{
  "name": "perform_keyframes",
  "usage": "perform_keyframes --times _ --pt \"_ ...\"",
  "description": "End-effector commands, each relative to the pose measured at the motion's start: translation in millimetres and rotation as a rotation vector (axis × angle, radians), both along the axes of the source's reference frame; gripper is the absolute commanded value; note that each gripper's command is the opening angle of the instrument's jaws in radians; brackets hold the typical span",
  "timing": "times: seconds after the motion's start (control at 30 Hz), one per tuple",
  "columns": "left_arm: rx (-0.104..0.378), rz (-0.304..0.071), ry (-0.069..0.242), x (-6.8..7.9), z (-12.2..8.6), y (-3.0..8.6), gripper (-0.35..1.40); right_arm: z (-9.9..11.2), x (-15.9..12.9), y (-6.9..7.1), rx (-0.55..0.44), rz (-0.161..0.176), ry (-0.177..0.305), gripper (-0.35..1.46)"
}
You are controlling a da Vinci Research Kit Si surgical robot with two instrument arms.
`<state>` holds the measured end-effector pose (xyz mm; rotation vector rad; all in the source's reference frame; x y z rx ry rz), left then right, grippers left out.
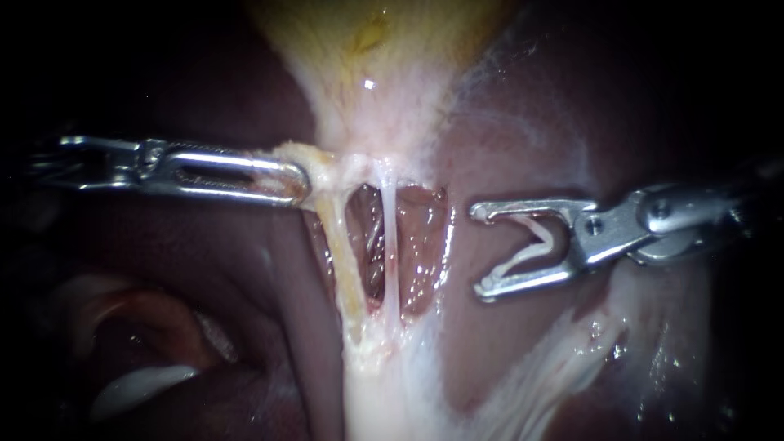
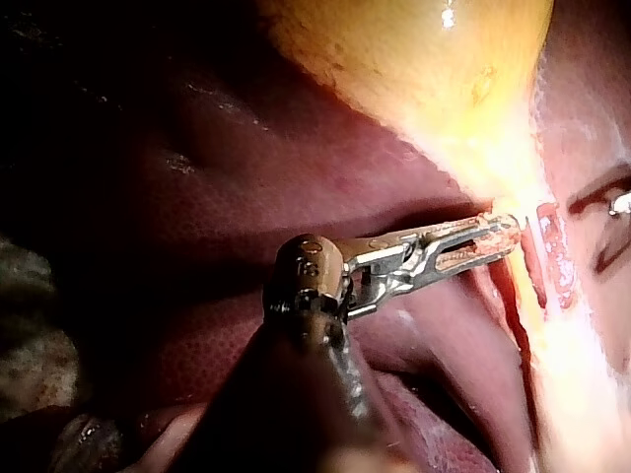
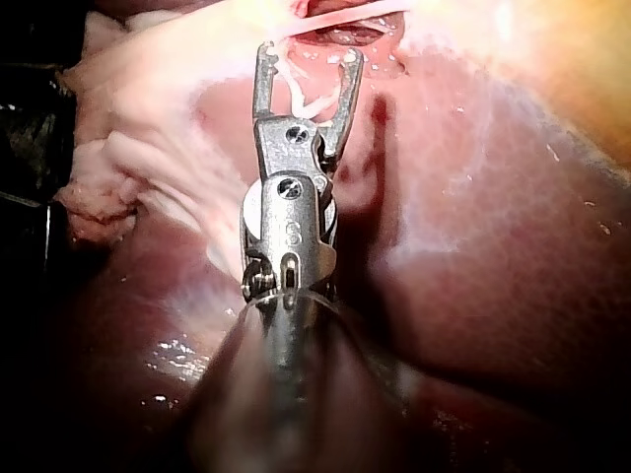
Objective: Clipping first clip left tube
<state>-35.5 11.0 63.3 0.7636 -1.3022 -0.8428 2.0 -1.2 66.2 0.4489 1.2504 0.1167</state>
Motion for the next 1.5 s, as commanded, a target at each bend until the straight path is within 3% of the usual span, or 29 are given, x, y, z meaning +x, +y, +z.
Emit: perform_keyframes --times 0.03,0.4,0.97,1.3,1.5 --pt "0.0 0.001 0.0 -0.1 0.2 0.0 -0.35 0.2 0.4 -0.3 0.014 0.001 -0.003 0.49" --pt "-0.001 0.0 0.001 -0.2 0.3 -0.1 -0.35 2.4 4.9 -2.1 0.071 -0.005 0.0 0.49" --pt "-0.002 -0.001 0.001 -0.4 0.3 -0.2 -0.35 4.5 8.7 -3.6 0.108 -0.029 0.002 0.49" --pt "-0.002 -0.001 0.001 -0.5 0.2 -0.2 -0.35 6.3 10.8 -4.4 0.13 -0.027 -0.012 0.49" --pt "-0.002 -0.001 0.002 -0.6 0.2 -0.3 -0.35 6.3 12.1 -4.9 0.154 -0.046 -0.005 0.49"
